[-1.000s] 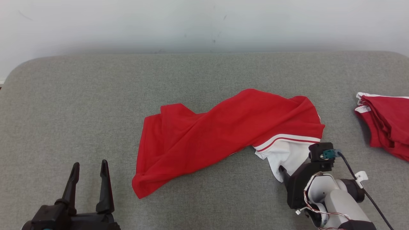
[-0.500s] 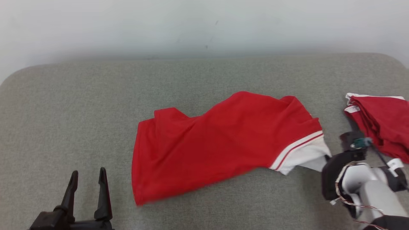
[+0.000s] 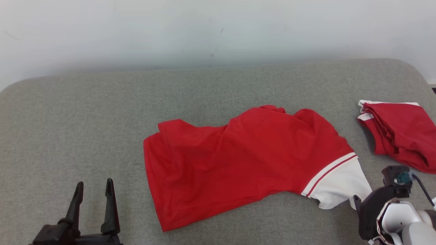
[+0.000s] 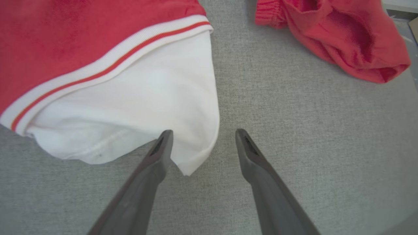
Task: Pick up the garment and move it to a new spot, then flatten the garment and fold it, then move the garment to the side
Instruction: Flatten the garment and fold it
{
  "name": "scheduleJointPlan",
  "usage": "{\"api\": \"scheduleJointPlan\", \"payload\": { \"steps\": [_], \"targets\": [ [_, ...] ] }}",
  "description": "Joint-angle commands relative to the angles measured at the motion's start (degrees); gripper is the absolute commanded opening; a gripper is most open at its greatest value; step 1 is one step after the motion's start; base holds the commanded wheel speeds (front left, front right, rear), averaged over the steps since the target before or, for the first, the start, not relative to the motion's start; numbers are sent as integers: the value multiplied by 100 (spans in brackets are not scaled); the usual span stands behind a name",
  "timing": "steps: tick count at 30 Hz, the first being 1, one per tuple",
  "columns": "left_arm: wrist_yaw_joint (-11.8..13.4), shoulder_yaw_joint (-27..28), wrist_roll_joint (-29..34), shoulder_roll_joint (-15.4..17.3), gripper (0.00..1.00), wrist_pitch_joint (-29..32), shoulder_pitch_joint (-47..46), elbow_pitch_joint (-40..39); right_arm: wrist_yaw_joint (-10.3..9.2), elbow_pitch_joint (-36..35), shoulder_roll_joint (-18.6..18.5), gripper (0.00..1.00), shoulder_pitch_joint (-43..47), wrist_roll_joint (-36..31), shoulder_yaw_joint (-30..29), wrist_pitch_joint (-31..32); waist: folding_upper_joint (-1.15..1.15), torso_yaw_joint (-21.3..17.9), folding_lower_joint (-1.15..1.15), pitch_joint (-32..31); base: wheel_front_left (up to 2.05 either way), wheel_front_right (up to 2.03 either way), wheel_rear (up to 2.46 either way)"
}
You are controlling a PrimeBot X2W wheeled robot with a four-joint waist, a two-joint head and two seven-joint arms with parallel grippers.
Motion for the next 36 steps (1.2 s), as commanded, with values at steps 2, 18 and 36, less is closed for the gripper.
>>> {"api": "scheduleJointPlan", "payload": {
  "steps": [2, 18, 36],
  "targets": [
    [-31, 17, 72, 1, 100, -2, -23, 51, -17, -145, 100, 100, 162, -52, -141, -209, -1, 46, 0, -113, 0, 0, 0],
    [3, 132, 83, 0, 100, -3, 43, 327, -17, -746, 669, 100, 761, 51, 45, -3694, -1, -208, 0, -682, 0, 0, 0],
    [55, 156, 46, 0, 100, -2, 180, 787, -17, 372, 201, 100, -32, 536, 1350, -4837, -1, -387, 0, -919, 0, 0, 0]
  ]
}}
